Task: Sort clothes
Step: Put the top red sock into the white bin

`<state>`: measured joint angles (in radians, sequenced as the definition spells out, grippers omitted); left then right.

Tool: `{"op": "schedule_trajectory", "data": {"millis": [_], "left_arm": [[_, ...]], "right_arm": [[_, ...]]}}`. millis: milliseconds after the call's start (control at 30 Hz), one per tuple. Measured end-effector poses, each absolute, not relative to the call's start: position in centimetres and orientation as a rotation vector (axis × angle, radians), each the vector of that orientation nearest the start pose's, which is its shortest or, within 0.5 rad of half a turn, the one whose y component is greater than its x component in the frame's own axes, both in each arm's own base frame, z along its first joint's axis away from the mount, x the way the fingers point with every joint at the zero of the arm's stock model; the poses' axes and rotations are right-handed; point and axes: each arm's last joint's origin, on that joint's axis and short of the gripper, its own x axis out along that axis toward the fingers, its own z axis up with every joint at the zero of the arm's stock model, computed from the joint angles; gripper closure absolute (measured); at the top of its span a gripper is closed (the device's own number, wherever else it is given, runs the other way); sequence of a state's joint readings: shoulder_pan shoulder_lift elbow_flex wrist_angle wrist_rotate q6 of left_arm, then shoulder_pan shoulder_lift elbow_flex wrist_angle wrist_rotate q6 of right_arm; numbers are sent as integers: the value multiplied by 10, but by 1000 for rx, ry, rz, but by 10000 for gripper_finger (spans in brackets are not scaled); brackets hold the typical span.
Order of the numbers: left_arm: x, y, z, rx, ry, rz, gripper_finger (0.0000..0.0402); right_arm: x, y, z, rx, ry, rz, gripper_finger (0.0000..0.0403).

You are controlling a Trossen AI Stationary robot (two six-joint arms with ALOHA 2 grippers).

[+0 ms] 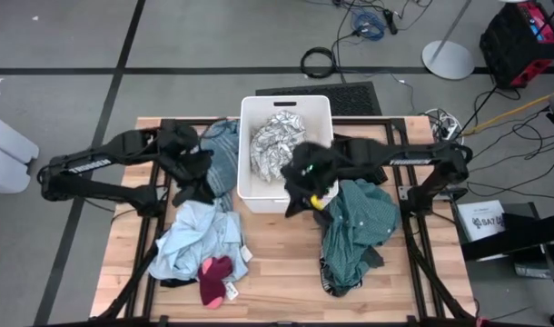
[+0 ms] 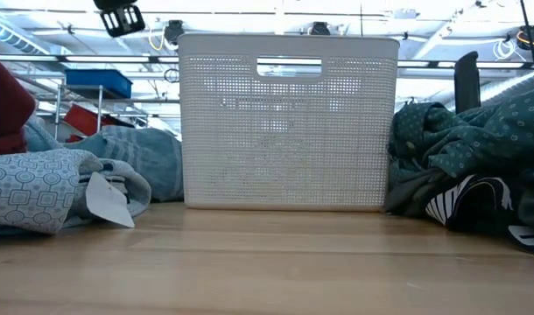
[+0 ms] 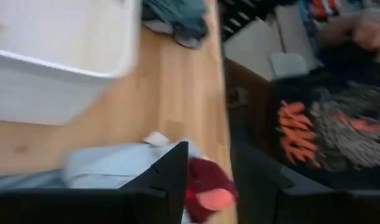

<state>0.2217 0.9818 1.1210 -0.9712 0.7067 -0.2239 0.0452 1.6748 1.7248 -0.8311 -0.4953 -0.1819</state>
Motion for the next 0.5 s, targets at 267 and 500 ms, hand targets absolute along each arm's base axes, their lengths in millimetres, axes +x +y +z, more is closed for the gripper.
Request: {"op": "schedule_trajectory", "data": {"millis": [267, 500], "left_arm": [[189, -23, 336, -726, 978, -324, 274], [216, -71, 301, -801, 1220, -289, 274]], "right_arm": [[357, 62, 338, -34, 802, 577, 390], [356, 71, 303, -14, 873, 510, 390]]}}
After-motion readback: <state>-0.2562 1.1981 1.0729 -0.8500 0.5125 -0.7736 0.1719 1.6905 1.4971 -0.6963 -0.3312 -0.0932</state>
